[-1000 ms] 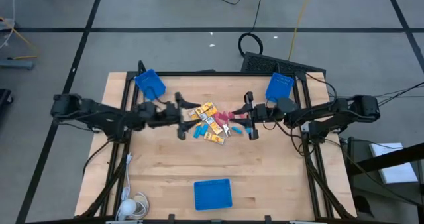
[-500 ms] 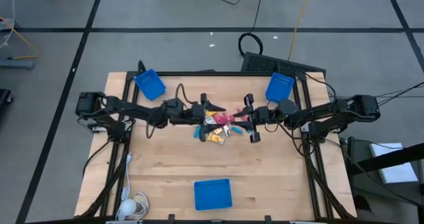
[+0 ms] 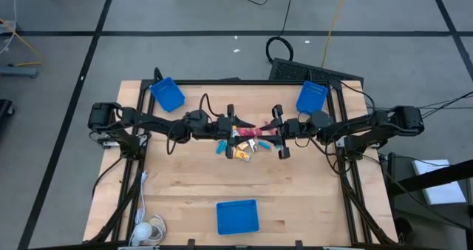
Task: Pick & Place School Supplies
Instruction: Put the pink ticket punch into the left blue bin
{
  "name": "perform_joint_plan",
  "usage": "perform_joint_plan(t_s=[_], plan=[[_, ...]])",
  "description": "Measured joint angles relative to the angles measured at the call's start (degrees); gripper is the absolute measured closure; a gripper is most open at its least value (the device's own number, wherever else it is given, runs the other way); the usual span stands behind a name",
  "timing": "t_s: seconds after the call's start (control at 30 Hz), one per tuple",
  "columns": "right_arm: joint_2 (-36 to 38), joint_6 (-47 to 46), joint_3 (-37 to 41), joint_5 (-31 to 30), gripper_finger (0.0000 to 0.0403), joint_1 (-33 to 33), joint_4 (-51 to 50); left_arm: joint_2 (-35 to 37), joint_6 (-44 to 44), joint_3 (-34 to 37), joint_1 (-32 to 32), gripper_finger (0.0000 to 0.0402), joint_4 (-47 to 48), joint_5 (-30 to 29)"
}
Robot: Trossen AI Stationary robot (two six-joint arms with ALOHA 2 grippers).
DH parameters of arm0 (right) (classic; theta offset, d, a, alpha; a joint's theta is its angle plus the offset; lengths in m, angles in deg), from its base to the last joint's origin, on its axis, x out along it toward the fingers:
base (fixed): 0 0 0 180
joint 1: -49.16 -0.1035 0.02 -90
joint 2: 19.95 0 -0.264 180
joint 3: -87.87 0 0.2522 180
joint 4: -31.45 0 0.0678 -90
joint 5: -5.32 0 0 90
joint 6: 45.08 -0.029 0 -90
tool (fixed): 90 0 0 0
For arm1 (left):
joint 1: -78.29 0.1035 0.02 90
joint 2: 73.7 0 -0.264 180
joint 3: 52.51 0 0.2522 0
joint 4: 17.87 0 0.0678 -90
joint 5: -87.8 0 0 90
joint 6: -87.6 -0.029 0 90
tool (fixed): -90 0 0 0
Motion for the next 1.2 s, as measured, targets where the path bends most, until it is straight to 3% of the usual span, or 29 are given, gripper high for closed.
perform_joint_plan(t_s=[0.2,0.37,0.6,0.8,0.97,1.2], plan=[[0.0,0.0,0.0,-0.5,0.0316,0.1,-0.4,0.1,-0.5,0.0,0.0,0.0324,1.1,0.3],[0.7,-0.1,0.0,-7.1,0.0279,0.0,-3.3,5.5,-0.9,0.1,0.8,0.0324,8.8,-2.4],[3.7,0.0,0.0,-9.3,0.0245,0.0,-10.0,21.5,-2.3,1.7,3.2,0.0324,29.5,-15.6],[4.8,0.0,0.0,-9.4,0.0244,0.0,-12.1,37.0,-1.5,13.5,8.3,0.0324,31.6,-25.4],[4.8,0.1,0.0,-9.4,0.0248,0.0,-12.0,48.1,3.7,23.8,15.7,0.0324,31.5,-30.2],[4.8,0.9,0.0,-9.5,0.0246,0.0,-12.0,54.9,13.1,31.8,27.7,0.0324,31.8,-33.6]])
